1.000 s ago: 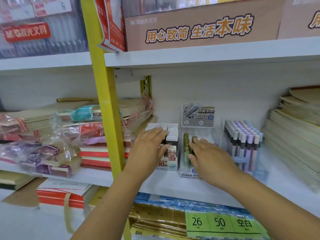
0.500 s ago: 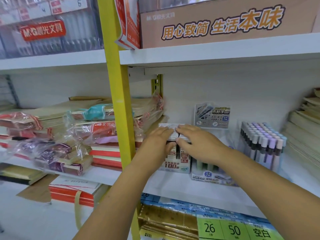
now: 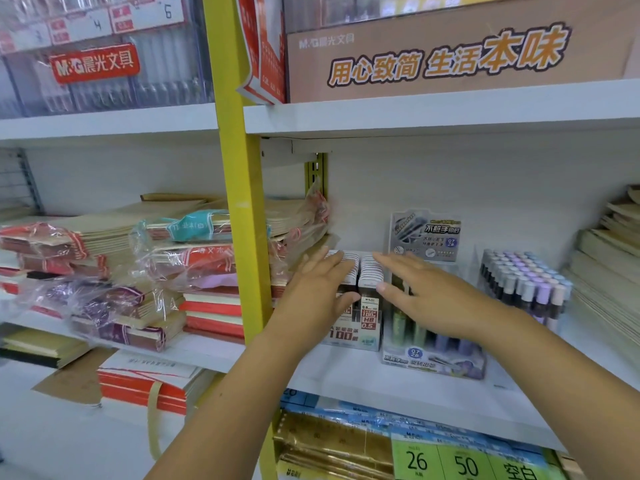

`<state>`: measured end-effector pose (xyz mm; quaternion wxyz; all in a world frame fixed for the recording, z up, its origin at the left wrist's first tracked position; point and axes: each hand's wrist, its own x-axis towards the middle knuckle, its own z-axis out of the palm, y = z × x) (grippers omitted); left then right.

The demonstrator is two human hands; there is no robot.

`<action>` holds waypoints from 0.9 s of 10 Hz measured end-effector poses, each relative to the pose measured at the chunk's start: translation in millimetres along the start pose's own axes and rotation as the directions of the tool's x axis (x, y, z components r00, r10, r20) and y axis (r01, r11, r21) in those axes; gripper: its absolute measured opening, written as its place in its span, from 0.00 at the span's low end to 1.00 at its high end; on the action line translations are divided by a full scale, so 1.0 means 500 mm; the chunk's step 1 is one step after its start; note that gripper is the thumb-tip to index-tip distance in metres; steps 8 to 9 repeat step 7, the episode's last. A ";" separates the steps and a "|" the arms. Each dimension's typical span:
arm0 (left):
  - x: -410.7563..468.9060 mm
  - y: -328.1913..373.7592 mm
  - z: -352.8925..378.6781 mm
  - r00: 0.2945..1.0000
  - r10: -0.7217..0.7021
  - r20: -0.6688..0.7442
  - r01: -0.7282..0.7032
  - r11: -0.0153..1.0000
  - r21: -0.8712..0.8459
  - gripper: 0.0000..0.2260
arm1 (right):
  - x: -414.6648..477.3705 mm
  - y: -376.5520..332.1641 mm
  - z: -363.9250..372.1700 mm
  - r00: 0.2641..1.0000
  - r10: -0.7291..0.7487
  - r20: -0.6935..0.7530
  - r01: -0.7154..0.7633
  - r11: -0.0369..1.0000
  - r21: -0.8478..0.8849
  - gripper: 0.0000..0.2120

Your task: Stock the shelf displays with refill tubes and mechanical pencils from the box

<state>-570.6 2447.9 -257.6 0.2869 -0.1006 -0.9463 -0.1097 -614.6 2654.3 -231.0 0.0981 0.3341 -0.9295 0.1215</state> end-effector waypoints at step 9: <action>-0.036 0.089 -0.032 0.997 0.082 0.000 -0.081 0.987 0.136 0.27 | -0.133 -0.017 0.021 0.994 0.074 -0.077 -0.078 0.996 -0.050 0.25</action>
